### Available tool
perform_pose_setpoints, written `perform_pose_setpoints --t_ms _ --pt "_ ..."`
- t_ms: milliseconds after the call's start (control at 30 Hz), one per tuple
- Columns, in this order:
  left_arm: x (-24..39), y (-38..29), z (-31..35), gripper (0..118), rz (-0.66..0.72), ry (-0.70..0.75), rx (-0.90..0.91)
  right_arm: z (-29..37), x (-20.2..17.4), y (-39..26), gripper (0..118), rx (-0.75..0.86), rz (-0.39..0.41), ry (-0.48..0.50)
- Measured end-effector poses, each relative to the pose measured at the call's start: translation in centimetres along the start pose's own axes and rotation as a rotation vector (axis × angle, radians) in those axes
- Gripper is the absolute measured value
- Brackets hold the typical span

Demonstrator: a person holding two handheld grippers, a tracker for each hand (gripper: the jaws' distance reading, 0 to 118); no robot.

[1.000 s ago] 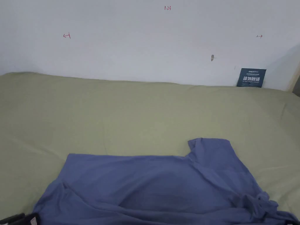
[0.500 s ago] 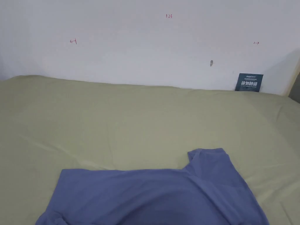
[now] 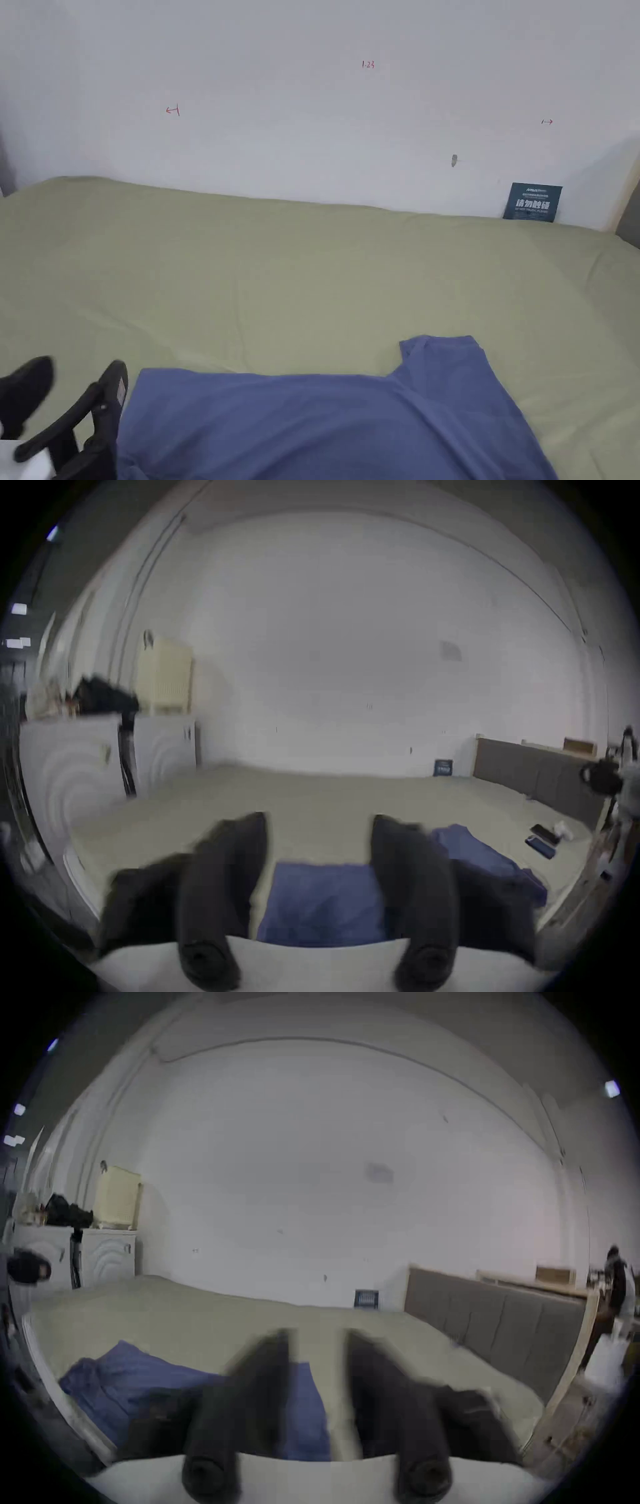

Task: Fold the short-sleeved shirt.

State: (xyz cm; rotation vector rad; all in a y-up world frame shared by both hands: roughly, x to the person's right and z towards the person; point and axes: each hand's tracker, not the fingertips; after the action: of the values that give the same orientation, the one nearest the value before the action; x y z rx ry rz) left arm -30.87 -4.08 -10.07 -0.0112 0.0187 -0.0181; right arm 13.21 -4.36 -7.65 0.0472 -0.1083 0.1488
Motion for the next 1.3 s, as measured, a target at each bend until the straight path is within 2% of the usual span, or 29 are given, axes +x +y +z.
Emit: perform_pose_setpoints --t_ms 33,67,167,300,333,367,400,467,500,533,633,700,733,833,967,1000,1033,1100,1167,1200,1233,1267,1300 --pt "0.8 0.1 0.0 11 -0.025 -0.007 0.008 -0.1 -0.6 0.1 0 0.007 0.037 -0.003" --pt "0.6 -0.6 -0.3 0 -0.020 -0.018 -0.018 0.0 -0.9 0.0 0 -0.022 0.006 -0.001" --pt "1.3 -1.0 -0.2 0 0.028 -0.109 -0.068 -0.4 -1.3 -0.3 0 -0.067 -0.052 0.055" --pt "0.2 -1.6 -3.2 0 0.015 -0.117 -0.129 -1.4 -1.6 -0.5 0 -0.075 -0.040 0.061" --pt "-0.5 -1.4 -5.2 4 0.032 -0.126 -0.144 -1.7 -1.7 -0.5 0 -0.082 -0.039 0.069" --pt "-1.3 -1.3 -7.0 23 0.048 -0.145 -0.186 -2.5 -1.8 -0.4 0 -0.089 -0.038 0.077" --pt "-2.3 -1.1 -9.5 50 0.063 -0.192 -0.259 -3.0 -1.8 -0.4 0 -0.097 -0.041 0.087" --pt "-3.4 -0.8 -15.1 74 0.082 -0.175 -0.393 -4.0 -2.1 -0.5 0 -0.103 -0.045 0.097" --pt "-4.2 -1.1 -18.2 94 0.087 -0.157 -0.484 -4.8 -2.1 -0.6 0 -0.112 -0.052 0.107" --pt "-5.5 -1.6 -21.3 112 0.141 -0.211 -0.559 -5.4 -2.2 -0.7 0 -0.121 -0.061 0.118" --pt "-7.8 -4.2 -29.3 113 0.225 -0.264 -0.772 -7.0 -2.3 -1.2 0 -0.157 -0.072 0.147" --pt "-9.0 -6.7 -33.3 113 0.214 -0.149 -0.871 -7.8 -2.4 -1.7 0 -0.180 -0.082 0.152" --pt "-8.9 -8.0 -34.6 113 0.204 -0.148 -0.959 -8.2 -2.4 -2.0 0 -0.195 -0.087 0.155" --pt "-9.2 -11.6 -37.8 113 0.200 -0.071 -1.059 -9.4 -2.5 -3.1 0 -0.246 -0.082 0.158" --pt "-8.5 -15.3 -39.6 112 0.237 -0.114 -1.158 -11.6 -2.2 -5.1 0 -0.326 -0.093 0.168" --pt "-8.3 -15.8 -39.1 112 0.231 -0.081 -1.184 -12.4 -2.0 -5.6 0 -0.354 -0.111 0.178" --pt "-8.1 -16.3 -39.2 110 0.239 -0.046 -1.194 -13.5 -1.7 -5.9 0 -0.373 -0.127 0.185" --pt "-7.3 -16.3 -38.8 85 0.179 0.017 -1.183 -16.1 -1.0 -6.5 0 -0.430 -0.120 0.153" --pt "-6.2 -15.2 -37.1 49 -0.011 0.074 -1.156 -19.1 -0.3 -6.5 0 -0.497 -0.094 0.133" --pt "-6.1 -14.8 -36.8 17 0.017 -0.034 -1.124 -21.3 0.4 -6.7 0 -0.545 -0.109 0.160" --pt "-6.2 -14.6 -36.5 3 0.054 -0.118 -1.102 -23.8 1.1 -7.0 0 -0.602 -0.123 0.160" --pt "-6.2 -14.4 -35.9 3 0.077 -0.143 -1.106 -25.8 1.6 -7.4 0 -0.654 -0.128 0.184" --pt "-5.8 -14.5 -35.6 3 0.064 -0.093 -1.116 -28.7 2.4 -8.1 0 -0.742 -0.141 0.218"
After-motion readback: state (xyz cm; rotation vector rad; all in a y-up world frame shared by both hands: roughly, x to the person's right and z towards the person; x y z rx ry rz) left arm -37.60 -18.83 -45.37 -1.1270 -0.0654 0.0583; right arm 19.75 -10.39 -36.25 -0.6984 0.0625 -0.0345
